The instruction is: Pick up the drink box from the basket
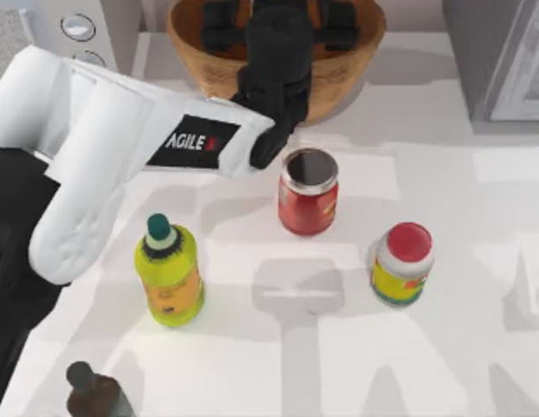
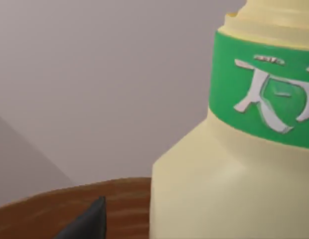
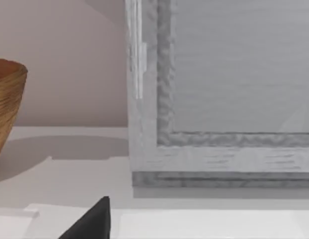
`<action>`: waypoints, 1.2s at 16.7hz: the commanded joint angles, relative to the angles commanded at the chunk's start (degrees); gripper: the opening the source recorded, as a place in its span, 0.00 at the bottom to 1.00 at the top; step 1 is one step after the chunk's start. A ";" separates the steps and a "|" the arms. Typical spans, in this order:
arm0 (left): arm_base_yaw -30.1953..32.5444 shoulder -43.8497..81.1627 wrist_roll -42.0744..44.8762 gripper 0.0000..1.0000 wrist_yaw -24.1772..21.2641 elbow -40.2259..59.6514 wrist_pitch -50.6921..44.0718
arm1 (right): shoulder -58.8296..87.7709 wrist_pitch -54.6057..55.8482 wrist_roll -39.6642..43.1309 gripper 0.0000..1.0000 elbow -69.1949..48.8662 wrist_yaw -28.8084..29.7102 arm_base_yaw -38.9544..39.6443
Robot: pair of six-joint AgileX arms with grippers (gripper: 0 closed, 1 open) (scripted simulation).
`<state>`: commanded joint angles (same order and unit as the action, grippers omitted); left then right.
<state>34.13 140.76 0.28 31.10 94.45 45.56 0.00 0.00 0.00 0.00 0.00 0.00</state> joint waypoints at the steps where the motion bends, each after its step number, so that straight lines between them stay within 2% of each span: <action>1: -0.34 1.03 -0.01 1.00 -0.35 1.95 -0.91 | 0.00 0.00 0.00 1.00 0.00 0.00 0.00; 4: -1.10 3.24 -0.03 1.00 -1.13 6.16 -2.94 | 0.00 0.00 0.00 1.00 0.00 0.00 0.00; 8: -1.19 3.50 -0.03 1.00 -1.22 6.66 -3.18 | 0.00 0.00 0.00 1.00 0.00 0.00 0.00; 20: -1.19 3.50 -0.03 0.10 -1.22 6.66 -3.18 | 0.00 0.00 0.00 1.00 0.00 0.00 0.00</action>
<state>32.94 144.25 0.25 29.88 101.11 42.37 0.00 0.00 0.00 0.00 0.00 0.00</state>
